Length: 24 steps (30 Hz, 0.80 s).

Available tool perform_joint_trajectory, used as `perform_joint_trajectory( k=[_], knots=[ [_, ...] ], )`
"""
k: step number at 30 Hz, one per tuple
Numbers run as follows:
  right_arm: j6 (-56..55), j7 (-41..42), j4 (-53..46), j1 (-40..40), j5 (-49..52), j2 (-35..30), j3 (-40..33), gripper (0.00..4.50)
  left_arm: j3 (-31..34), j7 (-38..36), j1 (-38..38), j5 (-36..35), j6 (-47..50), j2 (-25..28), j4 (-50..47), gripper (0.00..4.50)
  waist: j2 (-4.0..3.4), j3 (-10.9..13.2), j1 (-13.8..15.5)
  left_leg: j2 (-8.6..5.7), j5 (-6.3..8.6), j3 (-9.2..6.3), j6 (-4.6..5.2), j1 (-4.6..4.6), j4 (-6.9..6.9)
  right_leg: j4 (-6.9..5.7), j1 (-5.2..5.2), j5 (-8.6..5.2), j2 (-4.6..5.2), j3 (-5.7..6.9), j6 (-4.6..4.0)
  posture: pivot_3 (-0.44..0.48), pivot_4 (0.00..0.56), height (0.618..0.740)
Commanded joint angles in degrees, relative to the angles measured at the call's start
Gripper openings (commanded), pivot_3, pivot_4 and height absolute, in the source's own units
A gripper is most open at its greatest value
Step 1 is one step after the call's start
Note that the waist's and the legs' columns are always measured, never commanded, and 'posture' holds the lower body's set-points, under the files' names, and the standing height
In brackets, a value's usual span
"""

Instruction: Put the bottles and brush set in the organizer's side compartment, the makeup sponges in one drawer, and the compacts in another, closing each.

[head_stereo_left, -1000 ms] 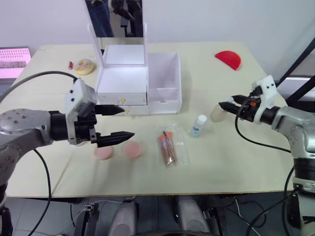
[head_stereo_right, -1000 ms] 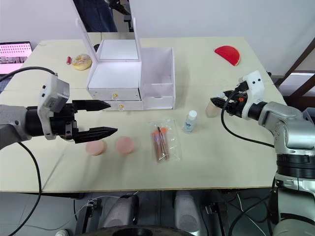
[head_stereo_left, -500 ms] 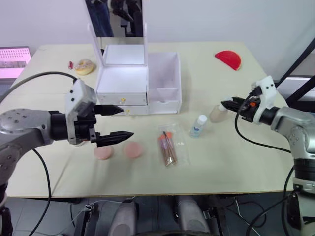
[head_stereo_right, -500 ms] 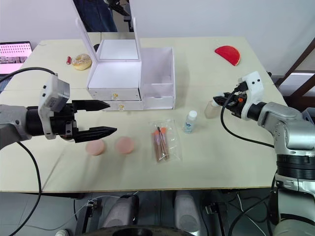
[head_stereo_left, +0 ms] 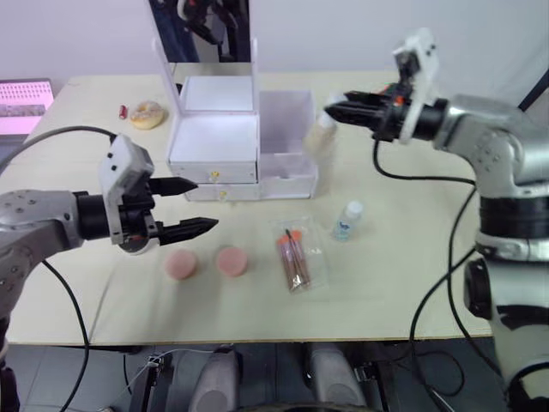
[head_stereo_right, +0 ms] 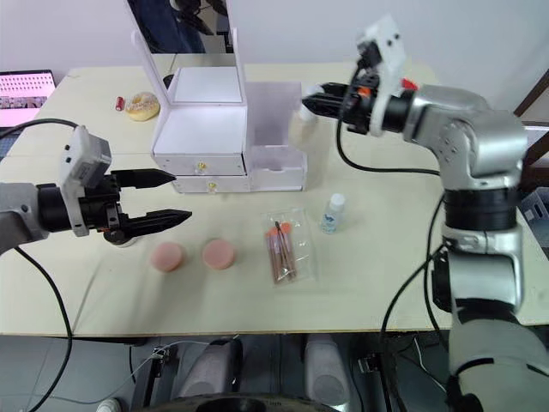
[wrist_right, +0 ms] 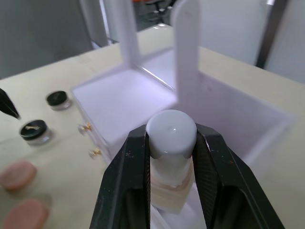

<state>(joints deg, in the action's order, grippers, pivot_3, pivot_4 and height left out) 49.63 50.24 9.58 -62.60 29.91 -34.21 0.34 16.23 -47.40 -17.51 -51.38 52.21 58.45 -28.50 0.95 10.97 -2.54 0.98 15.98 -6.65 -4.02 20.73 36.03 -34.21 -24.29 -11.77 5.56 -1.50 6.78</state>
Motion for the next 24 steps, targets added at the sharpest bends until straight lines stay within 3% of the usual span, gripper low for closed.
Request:
perform_joint_trajectory(
  k=[1,8,24],
  knots=[
    [-3.9,2.4,2.6,-2.5,-2.5,1.5,2.7,0.73,2.9,0.9,0.4,0.0,-0.3,0.5,-1.4,4.5,0.01,0.0,0.0,0.0,0.0,-0.01,0.0,0.0,-0.02,0.0,-0.01,0.0,0.0,0.01,0.02,0.0,0.15,0.739],
    [-12.5,5.5,11.1,-3.2,-10.6,3.5,9.1,0.73,4.6,2.7,1.5,-1.7,0.8,0.5,-3.8,4.5,0.0,0.0,0.0,0.0,0.0,-0.01,-0.01,0.13,0.07,0.0,-0.07,0.01,0.0,0.01,0.02,0.0,0.15,0.739],
    [-19.3,5.9,20.3,-1.2,-19.1,6.1,10.5,0.73,5.4,4.1,2.5,-3.1,1.0,0.9,-4.8,4.5,0.0,0.0,-0.1,0.0,-0.01,-0.01,-0.01,0.11,0.03,-0.02,-0.09,0.08,0.0,0.01,0.13,0.0,0.15,0.739]
  ],
)
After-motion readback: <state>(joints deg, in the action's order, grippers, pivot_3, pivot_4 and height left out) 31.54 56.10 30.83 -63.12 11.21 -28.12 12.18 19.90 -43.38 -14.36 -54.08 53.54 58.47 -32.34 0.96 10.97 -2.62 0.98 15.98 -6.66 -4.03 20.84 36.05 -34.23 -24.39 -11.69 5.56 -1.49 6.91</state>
